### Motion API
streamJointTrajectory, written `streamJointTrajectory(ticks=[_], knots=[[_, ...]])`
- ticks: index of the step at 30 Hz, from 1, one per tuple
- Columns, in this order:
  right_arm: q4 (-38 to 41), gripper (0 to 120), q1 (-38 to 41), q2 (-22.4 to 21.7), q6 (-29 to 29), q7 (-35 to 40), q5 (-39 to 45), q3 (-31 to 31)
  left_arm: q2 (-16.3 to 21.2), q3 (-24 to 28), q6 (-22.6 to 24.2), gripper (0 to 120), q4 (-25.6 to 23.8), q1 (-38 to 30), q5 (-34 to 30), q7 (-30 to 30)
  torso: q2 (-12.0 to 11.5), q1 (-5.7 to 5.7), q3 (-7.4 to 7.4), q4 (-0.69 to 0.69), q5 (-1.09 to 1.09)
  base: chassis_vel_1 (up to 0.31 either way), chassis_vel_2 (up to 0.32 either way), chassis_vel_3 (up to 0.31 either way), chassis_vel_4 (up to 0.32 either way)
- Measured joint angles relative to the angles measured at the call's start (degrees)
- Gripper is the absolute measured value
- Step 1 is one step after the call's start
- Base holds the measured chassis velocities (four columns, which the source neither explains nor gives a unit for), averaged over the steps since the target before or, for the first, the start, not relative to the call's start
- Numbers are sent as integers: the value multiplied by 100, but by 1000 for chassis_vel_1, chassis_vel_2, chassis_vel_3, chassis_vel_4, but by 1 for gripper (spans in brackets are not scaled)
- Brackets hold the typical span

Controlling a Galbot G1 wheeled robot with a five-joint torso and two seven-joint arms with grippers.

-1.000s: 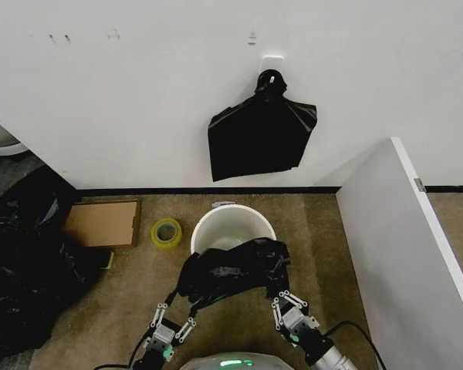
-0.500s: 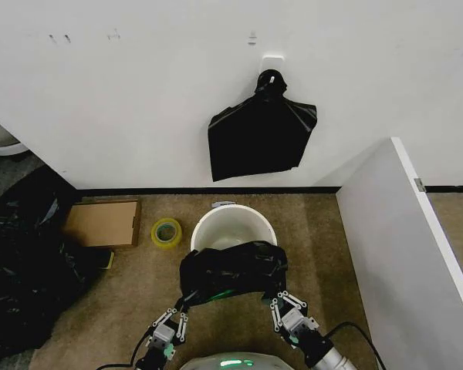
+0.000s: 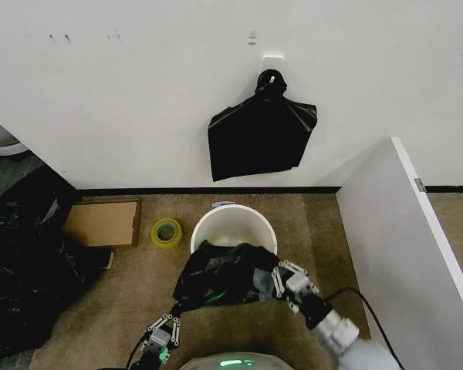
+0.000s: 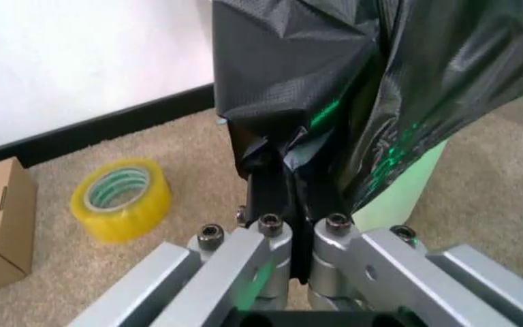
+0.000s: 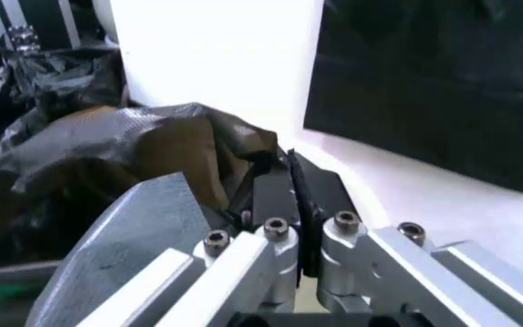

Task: Place the garbage bag over the trash bin.

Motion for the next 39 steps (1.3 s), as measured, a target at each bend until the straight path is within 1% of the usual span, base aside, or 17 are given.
streamJointTrajectory(ticks=[6,15,21,25,28,29,33,37,39], knots=[[-715,0,550,113,64,-381,237,1,-123,73,0,0,48,-78,74,2,0,0,0,1,1,0,0,0,0],[-1140,0,970,198,83,-410,460,125,-283,146,-2,0,-11,-260,1,73,0,0,0,2,1,0,0,0,0],[-1525,0,1162,237,156,-440,496,244,-336,204,-2,0,174,-468,-21,201,0,0,0,1,1,0,0,0,0],[-1698,0,1195,253,220,-570,517,309,-337,222,-10,0,205,-485,-23,250,0,0,0,1,1,0,0,0,0],[-1876,0,1166,223,350,-960,652,508,-329,229,-49,0,228,-488,-26,293,0,0,0,2,1,0,0,0,0],[-1876,0,1166,223,350,-960,652,508,-329,229,-49,0,228,-488,-26,293,0,0,0,2,1,0,0,0,0],[-2026,0,1093,148,614,-1873,998,964,-295,226,-118,0,261,-500,-67,307,0,0,0,1,0,0,0,0,0],[-2030,0,1051,152,728,-1880,1181,1027,-290,232,-168,0,260,-511,-126,308,0,0,-1,2,1,0,0,0,0],[-1874,4,939,168,739,-1544,1362,924,-295,243,-187,0,224,-511,-153,308,0,0,-1,1,0,0,0,0,0]])
